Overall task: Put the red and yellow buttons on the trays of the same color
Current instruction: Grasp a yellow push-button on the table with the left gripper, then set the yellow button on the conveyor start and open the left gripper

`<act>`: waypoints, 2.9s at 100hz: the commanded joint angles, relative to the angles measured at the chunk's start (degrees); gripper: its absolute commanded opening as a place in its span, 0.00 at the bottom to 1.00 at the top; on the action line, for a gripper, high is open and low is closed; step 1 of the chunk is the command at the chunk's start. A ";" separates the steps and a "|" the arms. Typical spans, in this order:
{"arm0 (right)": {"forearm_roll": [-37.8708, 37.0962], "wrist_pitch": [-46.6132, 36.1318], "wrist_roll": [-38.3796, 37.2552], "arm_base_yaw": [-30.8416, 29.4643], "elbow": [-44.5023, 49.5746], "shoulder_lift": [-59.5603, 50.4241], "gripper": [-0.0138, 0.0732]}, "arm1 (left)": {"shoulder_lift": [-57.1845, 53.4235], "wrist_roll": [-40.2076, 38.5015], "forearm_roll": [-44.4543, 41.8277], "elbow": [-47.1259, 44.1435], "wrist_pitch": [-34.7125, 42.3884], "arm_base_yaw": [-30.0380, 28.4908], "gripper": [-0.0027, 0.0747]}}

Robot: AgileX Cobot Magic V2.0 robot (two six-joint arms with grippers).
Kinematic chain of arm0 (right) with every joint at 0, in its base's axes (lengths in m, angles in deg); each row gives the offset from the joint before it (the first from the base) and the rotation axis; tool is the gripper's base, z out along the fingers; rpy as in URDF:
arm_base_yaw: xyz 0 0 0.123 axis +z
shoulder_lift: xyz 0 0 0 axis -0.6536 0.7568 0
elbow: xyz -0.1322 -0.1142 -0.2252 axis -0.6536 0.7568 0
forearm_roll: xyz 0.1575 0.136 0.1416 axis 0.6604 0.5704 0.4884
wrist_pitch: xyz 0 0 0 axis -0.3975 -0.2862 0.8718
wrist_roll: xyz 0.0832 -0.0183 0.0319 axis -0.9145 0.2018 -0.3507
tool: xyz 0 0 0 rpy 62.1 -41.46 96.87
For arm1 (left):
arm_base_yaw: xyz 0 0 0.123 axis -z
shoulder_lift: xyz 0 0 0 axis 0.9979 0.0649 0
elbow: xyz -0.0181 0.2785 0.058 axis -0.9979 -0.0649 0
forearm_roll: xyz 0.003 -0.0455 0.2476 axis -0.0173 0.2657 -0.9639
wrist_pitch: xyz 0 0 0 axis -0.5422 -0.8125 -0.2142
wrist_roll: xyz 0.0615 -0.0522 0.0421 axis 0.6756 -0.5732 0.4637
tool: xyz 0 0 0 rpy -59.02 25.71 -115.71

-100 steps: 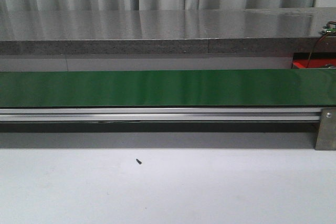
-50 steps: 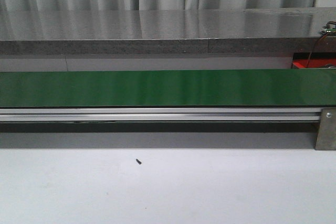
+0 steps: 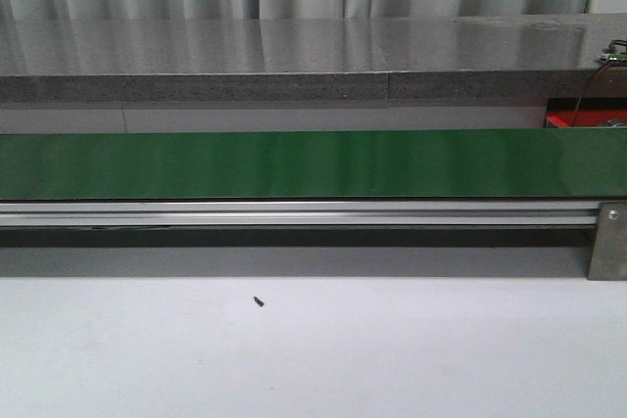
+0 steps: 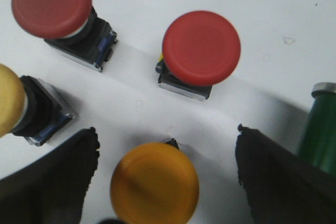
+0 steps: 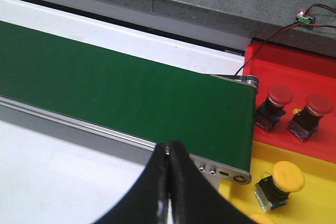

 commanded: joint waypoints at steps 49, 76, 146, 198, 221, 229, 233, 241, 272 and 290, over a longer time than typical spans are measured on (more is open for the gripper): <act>1.66 -3.90 0.37 0.18 -1.41 0.02 0.02 | -0.94 -0.29 0.17 2.48 2.37 0.26 0.45; 1.66 -3.90 0.37 0.18 -1.41 0.02 0.02 | -3.64 -0.29 -0.07 2.48 0.17 0.26 0.12; 1.66 -3.90 0.37 0.18 -1.41 0.02 0.02 | -21.42 1.45 -0.36 2.36 -12.38 9.41 0.09; 1.66 -3.85 0.37 0.18 -1.41 0.02 0.02 | -21.42 1.54 -0.70 -3.73 -6.65 14.11 0.09; 1.66 -3.85 0.37 0.18 -1.41 0.02 0.02 | -20.33 1.54 -0.70 -4.56 -4.55 14.11 0.09; 1.66 -3.85 0.37 0.18 -1.41 0.02 0.02 | -19.32 1.54 -0.70 -4.56 -4.55 14.11 0.09; 1.66 -3.85 0.37 0.18 -1.41 0.02 0.02 | -18.90 1.54 -0.70 -4.56 -4.68 14.11 0.09; 1.66 -3.85 0.37 0.18 -1.41 0.02 0.02 | -17.88 1.54 -0.59 -4.56 -5.07 14.11 0.09; 1.66 -3.85 0.37 0.18 -1.41 0.02 0.02 | -16.72 2.10 0.77 -4.56 -6.14 14.11 0.25; 1.66 -3.85 0.37 0.18 -1.41 0.02 0.02 | -17.36 3.01 2.31 -4.56 -6.27 14.11 0.66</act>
